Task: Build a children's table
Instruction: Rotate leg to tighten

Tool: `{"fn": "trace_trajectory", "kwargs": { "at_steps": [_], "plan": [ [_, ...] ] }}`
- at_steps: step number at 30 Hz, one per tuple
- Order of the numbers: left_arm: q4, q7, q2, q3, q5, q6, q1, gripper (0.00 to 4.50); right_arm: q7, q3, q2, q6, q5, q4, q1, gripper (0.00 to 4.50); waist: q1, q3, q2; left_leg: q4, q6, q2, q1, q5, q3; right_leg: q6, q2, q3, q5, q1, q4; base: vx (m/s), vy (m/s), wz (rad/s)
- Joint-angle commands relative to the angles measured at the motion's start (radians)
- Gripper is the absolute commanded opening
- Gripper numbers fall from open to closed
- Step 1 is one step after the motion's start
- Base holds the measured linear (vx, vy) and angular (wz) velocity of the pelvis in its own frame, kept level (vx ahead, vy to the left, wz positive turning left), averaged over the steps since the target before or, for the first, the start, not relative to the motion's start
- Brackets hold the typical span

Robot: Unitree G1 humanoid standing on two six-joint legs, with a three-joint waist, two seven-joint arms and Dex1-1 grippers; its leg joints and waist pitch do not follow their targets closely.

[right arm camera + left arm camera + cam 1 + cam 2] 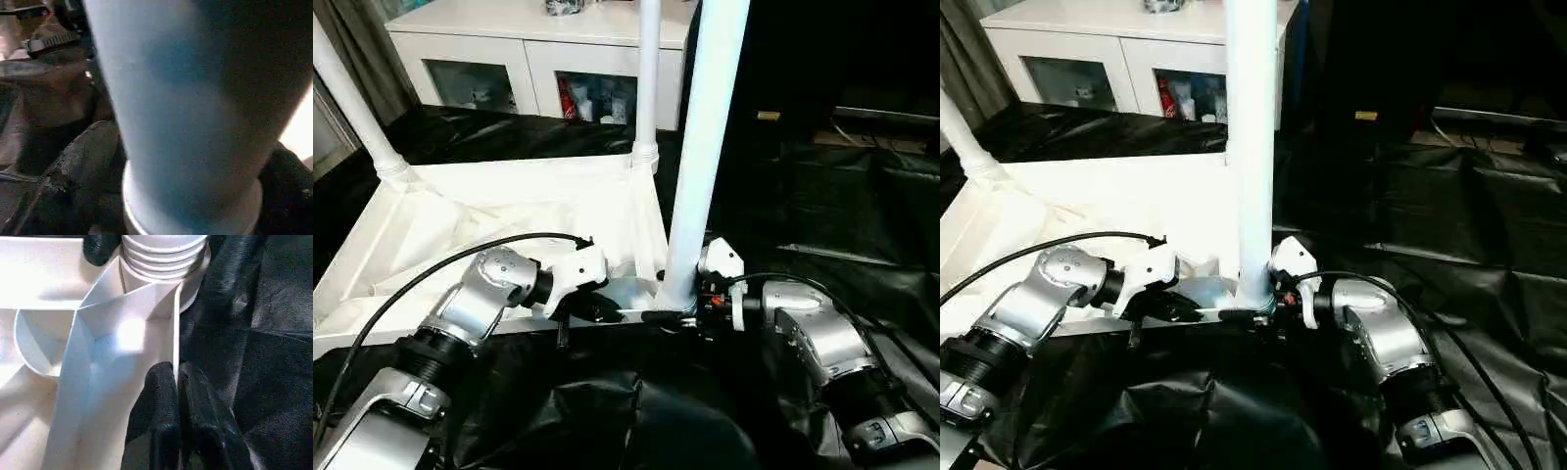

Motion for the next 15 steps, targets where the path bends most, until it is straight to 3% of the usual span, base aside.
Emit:
{"fn": "trace_trajectory", "kwargs": {
  "at_steps": [1,10,11,14,15],
  "plan": [
    [-0.035,-0.010,0.001,-0.009,-0.014,-0.002,0.003,0.00,0.020,0.024,0.004,0.008,0.011,-0.012,-0.019,3.52,0.001,-0.071,-0.009,-0.069,0.060,0.071,0.028,-0.157,-0.027,-0.232,-0.100,0.054,-0.118,0.046,-0.064,0.000,0.000,0.00],
    [-0.028,-0.008,-0.012,-0.001,-0.019,0.011,0.014,0.00,0.005,0.022,0.033,0.045,0.023,-0.023,0.028,2.84,0.002,-0.076,-0.002,-0.063,0.079,0.069,0.026,-0.127,-0.027,-0.248,-0.096,0.050,-0.036,0.047,-0.057,0.000,0.000,0.00],
    [-0.026,-0.005,-0.013,-0.001,-0.019,0.012,0.014,0.00,0.001,0.021,0.035,0.045,0.022,-0.023,0.029,2.80,0.004,-0.076,0.006,-0.063,0.076,0.069,0.026,-0.132,-0.029,-0.248,-0.096,0.050,-0.041,0.046,-0.056,0.000,0.000,0.00],
    [0.043,0.128,-0.068,0.017,0.020,0.039,-0.013,0.00,-0.183,-0.001,0.091,0.042,-0.030,0.026,0.053,2.74,-0.004,-0.068,0.002,-0.072,0.047,0.067,0.029,-0.185,-0.029,-0.241,-0.096,0.051,-0.105,0.044,-0.069,0.000,0.000,0.00],
    [0.050,0.142,-0.076,0.021,0.021,0.041,-0.016,0.00,-0.205,-0.005,0.098,0.040,-0.036,0.034,0.054,2.74,-0.007,-0.062,0.004,-0.077,0.024,0.066,0.035,-0.243,-0.029,-0.225,-0.098,0.052,-0.204,0.042,-0.081,0.000,0.000,0.00]
  ]
}}
